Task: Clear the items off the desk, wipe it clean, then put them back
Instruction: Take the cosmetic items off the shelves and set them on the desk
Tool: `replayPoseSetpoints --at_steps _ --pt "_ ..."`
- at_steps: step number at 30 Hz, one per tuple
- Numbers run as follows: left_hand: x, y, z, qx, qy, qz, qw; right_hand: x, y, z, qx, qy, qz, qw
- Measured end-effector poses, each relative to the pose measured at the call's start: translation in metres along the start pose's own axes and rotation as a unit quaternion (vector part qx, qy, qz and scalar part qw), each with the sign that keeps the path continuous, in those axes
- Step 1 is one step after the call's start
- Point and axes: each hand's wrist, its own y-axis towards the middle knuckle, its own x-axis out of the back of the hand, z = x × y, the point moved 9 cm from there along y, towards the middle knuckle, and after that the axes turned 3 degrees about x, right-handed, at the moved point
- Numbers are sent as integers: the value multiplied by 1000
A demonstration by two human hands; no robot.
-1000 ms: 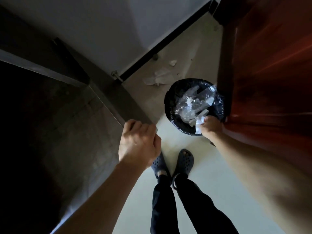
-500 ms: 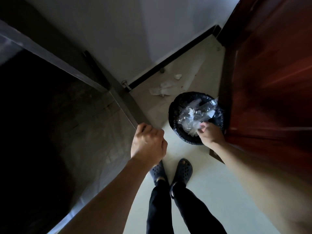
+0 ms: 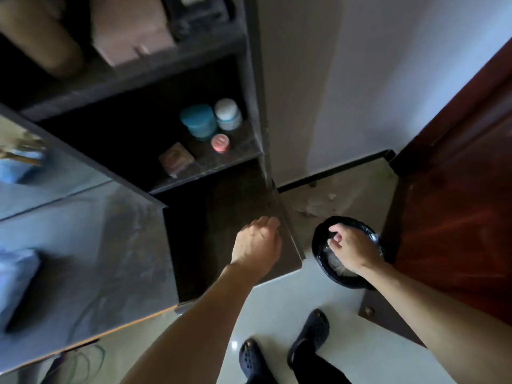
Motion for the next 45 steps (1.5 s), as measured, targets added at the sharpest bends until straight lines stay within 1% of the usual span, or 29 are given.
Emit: replayPoseSetpoints --at_steps 8,11,13,16,19,21,23,24,26,28,30,33,41,45 --pt "117 -43 61 40 -5 -70 997 36 -25 144 104 -25 -17 994" --pt "155 -57 79 48 -7 -96 994 58 -34 196 133 -15 -47 990" --pt "184 -62 86 49 -17 -128 990 77 -39 233 160 5 -74 984" --pt "235 -62 91 54 -37 -197 978 120 -51 296 241 37 -143 959" --pt "294 -58 95 80 -88 -288 950 175 -67 355 318 55 -247 914" --pt "329 -51 95 100 -127 -337 927 211 -70 385 346 59 -305 885" --pt "351 -40 93 111 -155 -356 915 238 -62 409 353 46 -330 874" --pt "359 -32 90 112 -161 -356 914 248 -54 420 343 27 -327 880" --pt "367 -15 82 117 -151 -340 921 258 -30 435 298 -20 -293 908" --pt "367 1 79 152 -122 -315 929 259 -8 445 251 -56 -243 935" --pt "368 11 81 186 -119 -308 925 254 4 452 234 -82 -204 947" --pt "367 23 90 206 -124 -310 920 244 13 458 238 -118 -178 947" --pt "361 24 96 215 -159 -319 909 242 18 463 264 -162 -163 937" --pt "362 6 86 163 -139 -340 916 239 19 468 252 -196 -163 934"
